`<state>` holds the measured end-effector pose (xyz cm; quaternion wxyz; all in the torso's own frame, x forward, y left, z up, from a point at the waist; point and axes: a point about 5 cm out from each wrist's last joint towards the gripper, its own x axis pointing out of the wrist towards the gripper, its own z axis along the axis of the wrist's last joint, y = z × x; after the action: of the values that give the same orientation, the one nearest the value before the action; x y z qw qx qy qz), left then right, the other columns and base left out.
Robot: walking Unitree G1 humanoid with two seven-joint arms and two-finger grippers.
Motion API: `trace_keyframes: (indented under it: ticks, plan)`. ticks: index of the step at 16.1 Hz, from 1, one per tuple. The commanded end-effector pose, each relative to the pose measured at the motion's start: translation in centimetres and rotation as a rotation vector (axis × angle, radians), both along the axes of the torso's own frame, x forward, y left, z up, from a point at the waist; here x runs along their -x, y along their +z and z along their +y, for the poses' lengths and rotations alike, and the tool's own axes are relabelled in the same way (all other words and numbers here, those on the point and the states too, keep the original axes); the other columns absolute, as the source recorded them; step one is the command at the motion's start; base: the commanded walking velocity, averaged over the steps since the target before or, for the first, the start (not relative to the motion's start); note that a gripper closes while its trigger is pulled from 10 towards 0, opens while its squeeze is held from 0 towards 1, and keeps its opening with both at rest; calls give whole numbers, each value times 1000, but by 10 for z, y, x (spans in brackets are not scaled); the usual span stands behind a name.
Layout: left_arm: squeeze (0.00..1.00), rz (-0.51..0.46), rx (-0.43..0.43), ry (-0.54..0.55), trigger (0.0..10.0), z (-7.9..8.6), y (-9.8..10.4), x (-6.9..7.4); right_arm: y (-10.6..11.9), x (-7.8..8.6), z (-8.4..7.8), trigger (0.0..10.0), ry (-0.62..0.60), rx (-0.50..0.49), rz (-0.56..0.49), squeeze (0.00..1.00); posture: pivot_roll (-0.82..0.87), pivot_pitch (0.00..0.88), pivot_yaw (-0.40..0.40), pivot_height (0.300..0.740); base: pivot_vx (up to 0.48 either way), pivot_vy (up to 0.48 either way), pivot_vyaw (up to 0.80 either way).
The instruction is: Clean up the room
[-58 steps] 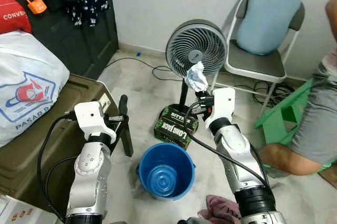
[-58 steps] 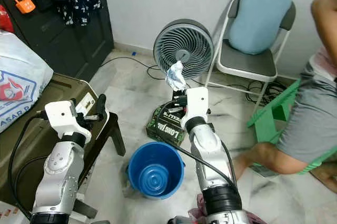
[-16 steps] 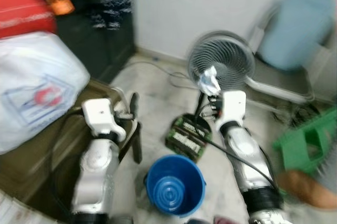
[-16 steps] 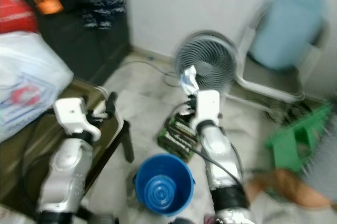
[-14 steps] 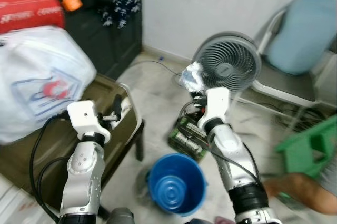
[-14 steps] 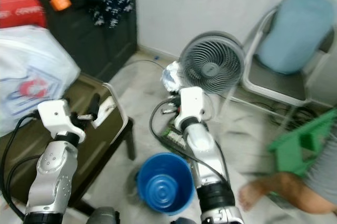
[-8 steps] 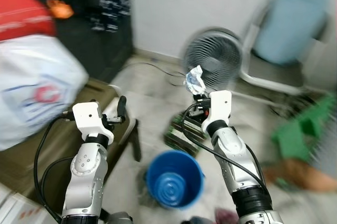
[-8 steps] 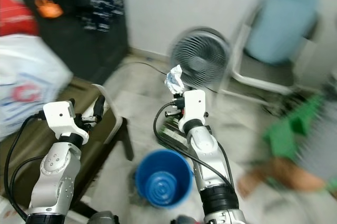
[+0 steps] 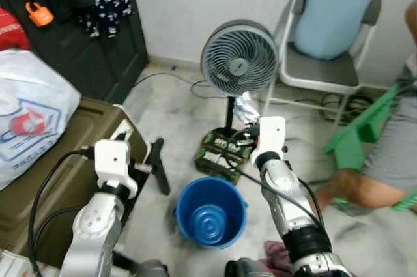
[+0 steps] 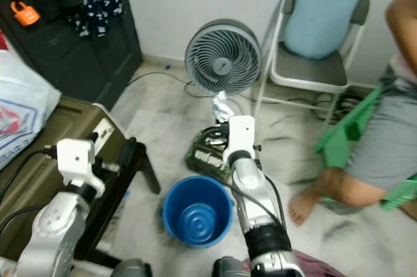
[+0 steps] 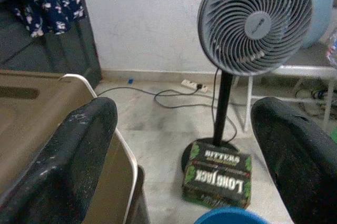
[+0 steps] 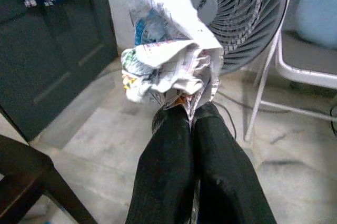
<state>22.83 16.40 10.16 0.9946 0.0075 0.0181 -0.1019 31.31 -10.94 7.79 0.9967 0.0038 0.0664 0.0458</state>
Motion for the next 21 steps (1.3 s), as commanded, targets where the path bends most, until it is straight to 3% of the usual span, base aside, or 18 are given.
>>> trace_keyframes:
  ticks: [1,2,10,12,21]
  plan:
    - [0,-8,-43,-50,10000,2,5,6,-7,-3,-2,10000,-55,4,53,0,191,153,57,740,0,0,0]
    - [0,-4,-107,-107,10000,8,9,18,-20,-4,-3,10000,-124,-9,140,0,227,177,76,740,0,0,0]
    - [0,35,-196,-129,10000,31,28,41,-55,2,6,10000,-285,-57,373,0,313,231,143,740,0,0,0]
    - [0,66,-222,-157,10000,35,34,47,-70,9,15,10000,-328,-152,481,0,332,236,163,740,0,0,0]
    - [0,87,-233,-181,10000,32,36,48,-64,4,34,10000,-248,-213,469,0,336,222,169,740,0,0,0]
